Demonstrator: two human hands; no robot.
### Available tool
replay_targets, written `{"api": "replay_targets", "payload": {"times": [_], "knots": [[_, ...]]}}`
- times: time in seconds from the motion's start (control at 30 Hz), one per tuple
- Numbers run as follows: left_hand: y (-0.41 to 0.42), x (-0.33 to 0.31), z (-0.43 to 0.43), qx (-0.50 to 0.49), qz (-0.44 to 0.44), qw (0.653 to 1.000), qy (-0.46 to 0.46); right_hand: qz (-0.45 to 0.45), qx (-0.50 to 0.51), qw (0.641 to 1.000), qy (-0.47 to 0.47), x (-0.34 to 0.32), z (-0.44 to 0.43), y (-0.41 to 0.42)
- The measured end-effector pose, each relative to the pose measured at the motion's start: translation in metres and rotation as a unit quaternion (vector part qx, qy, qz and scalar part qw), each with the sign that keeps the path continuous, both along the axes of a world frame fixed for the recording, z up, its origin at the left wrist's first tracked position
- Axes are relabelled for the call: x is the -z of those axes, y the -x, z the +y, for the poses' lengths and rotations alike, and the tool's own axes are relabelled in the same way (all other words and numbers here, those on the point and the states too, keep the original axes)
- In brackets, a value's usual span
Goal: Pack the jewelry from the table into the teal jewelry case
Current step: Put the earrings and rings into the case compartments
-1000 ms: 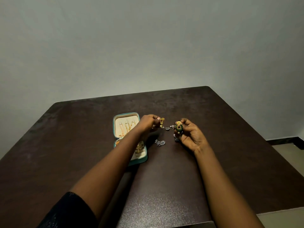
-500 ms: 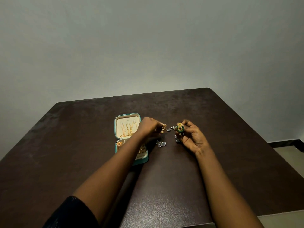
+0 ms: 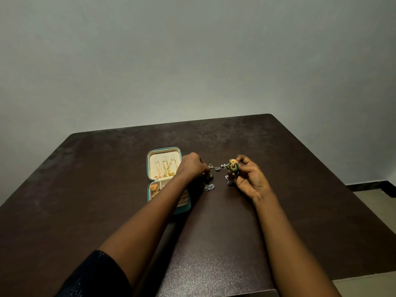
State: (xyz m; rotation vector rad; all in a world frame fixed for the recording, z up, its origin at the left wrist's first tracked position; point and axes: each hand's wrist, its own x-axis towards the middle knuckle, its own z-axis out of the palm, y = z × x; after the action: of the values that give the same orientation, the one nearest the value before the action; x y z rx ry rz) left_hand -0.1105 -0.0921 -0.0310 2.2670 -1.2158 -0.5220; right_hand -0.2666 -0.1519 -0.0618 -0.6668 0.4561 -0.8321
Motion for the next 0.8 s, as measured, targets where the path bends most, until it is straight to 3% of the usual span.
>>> {"api": "replay_targets", "payload": {"times": [0.1,0.27,0.53,0.8], "knots": [[-0.0034,-0.0046,0.0006,0.025,0.030,0.999,-0.028,0.000,0.000,1.000,0.005,-0.0009,0.0006,-0.0005],[-0.0031,-0.0095,-0.0007,0.078,0.006,0.993,-0.084,0.001,0.002,1.000,0.004,-0.0015,0.0017,-0.0001],[-0.0031,-0.0051,0.0013,0.072,0.073,0.994,-0.046,0.005,-0.002,1.000,0.008,-0.0013,0.0013,0.0006],[-0.0046,-0.0092,0.0025,0.103,-0.003,0.993,-0.053,-0.006,0.007,1.000,0.000,0.0004,-0.0010,0.0019]]}}
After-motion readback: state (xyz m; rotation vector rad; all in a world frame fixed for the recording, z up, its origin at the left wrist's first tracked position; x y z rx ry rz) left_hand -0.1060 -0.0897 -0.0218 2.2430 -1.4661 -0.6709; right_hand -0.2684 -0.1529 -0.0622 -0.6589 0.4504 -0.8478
